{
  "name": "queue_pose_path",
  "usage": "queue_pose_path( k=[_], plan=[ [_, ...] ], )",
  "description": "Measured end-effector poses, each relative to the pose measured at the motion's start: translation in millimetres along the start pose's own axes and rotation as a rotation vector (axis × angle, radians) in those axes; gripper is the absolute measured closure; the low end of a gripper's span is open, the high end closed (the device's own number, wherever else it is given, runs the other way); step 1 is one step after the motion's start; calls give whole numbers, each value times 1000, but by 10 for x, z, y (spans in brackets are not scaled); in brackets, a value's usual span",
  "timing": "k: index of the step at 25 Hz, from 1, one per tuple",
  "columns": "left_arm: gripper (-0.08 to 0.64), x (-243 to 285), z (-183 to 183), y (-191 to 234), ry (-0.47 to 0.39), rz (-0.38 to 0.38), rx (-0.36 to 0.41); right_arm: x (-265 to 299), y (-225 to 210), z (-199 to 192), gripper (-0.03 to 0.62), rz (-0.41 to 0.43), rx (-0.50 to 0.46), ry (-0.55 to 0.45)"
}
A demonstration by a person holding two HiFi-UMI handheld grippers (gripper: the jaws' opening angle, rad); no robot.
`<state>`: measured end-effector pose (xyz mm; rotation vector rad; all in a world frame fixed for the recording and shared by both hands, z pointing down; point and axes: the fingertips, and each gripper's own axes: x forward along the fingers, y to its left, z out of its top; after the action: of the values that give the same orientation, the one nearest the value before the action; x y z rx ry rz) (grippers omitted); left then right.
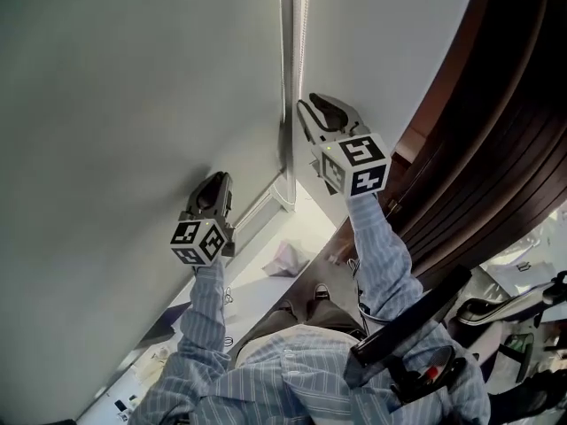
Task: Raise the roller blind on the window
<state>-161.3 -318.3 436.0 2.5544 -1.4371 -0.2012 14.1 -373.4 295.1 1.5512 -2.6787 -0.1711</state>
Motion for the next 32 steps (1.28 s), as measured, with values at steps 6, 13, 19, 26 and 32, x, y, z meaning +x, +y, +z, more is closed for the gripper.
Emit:
queue_pose_path(
  k=[6, 13, 19, 26, 32],
  plan=[
    [511, -30, 1, -41, 5, -36, -2, 230, 106, 130, 493, 64, 27, 2],
    [511, -50, -4, -39, 3, -46, -2, 306, -69, 108, 491, -35, 37, -12],
    [511, -29, 2, -39, 2, -45, 2, -60, -83, 54, 491, -31, 125, -71],
    [511, 6, 69, -74, -22, -59, -10, -485, -88, 19, 497, -4, 192, -109],
    [509, 257, 604, -827, -133, -383, -34, -637, -129, -14, 577, 13, 217, -109]
  ],
)
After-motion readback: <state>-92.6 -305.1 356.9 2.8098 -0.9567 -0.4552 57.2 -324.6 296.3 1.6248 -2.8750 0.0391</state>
